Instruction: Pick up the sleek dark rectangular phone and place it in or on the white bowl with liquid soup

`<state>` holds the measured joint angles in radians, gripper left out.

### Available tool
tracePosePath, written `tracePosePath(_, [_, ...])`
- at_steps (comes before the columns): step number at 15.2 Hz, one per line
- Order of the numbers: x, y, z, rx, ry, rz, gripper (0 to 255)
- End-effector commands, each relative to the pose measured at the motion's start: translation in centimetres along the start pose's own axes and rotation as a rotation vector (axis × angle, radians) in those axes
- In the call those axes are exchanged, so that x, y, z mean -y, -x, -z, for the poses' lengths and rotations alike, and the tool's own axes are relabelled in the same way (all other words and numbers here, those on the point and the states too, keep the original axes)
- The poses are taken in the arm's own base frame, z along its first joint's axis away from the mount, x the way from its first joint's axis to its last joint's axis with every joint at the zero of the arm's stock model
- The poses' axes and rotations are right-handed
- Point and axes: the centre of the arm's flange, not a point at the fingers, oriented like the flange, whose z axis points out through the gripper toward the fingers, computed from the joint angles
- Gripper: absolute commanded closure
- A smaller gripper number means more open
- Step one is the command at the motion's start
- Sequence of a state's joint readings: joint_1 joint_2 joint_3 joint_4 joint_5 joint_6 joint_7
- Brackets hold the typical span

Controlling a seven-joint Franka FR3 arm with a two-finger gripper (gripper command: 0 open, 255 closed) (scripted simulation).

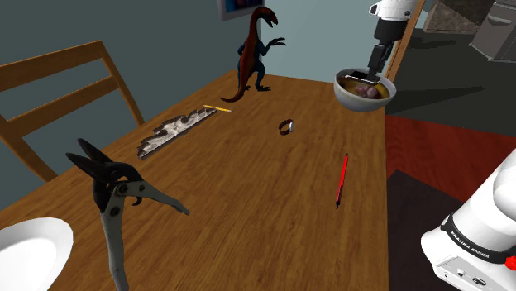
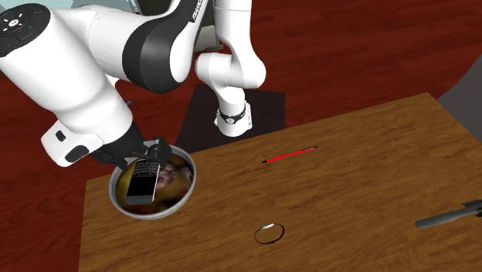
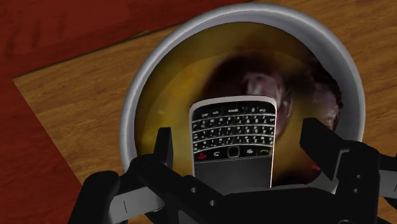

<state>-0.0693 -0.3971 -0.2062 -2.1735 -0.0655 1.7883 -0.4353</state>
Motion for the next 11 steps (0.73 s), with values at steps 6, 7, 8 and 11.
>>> tracePosePath(6, [0.1, 0.1, 4.3, 0.0, 0.0, 0.0, 0])
tracePosePath(7, [0.1, 0.1, 4.3, 0.0, 0.0, 0.0, 0])
tracePosePath(8, [0.1, 0.1, 4.3, 0.0, 0.0, 0.0, 0])
tracePosePath(11, [0.1, 0.1, 4.3, 0.0, 0.0, 0.0, 0])
